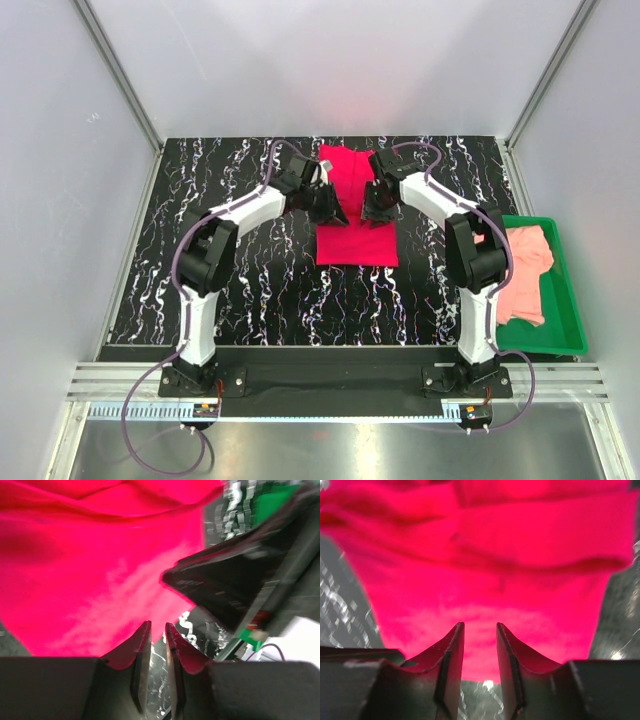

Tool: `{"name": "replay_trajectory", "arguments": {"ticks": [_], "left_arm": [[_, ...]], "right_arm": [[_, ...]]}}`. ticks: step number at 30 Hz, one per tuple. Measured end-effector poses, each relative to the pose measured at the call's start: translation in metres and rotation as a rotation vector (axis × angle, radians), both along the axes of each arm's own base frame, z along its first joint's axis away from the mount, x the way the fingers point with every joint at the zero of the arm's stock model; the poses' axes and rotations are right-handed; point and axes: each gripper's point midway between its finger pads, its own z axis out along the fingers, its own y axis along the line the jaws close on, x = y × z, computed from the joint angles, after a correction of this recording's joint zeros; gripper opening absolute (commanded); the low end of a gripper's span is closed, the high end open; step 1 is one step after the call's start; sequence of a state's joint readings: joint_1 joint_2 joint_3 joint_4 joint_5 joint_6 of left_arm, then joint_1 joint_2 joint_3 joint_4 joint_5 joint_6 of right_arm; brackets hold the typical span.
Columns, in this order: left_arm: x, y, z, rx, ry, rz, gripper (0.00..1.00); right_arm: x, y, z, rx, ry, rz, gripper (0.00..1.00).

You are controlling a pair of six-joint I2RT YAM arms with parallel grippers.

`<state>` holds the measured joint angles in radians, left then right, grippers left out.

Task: Fold and stack the t-shirts
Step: Fold the tshirt

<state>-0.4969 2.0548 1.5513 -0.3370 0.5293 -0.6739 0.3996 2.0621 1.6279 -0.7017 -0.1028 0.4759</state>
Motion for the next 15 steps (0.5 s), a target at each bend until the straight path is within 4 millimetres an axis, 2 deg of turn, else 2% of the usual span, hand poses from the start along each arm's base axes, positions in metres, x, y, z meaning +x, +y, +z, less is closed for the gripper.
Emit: {"name": "replay_trajectory", "arguments": {"ticks": [2,6,11,15], "left_arm": [[0.000,-0.001,-0.020,0.009,0.044,0.000,0.21],[0.007,0.002,-0.039,0.013,0.094,0.022,0.19],[0.019,0.002,-0.036,-0.014,0.079,0.049,0.19],[0.020,0.001,-0.034,-0.019,0.081,0.055,0.21]], "right_arm": [[0.008,-0.004,-0.008,-0.013,-0.005,-0.022,0.37],[0.026,-0.010,-0.020,-0.031,-0.022,-0.053,0.39],[0.064,-0.007,-0.022,-0.062,-0.090,-0.066,0.44],[0.113,-0.002,-0.003,-0.066,-0.195,-0.066,0.46]]}}
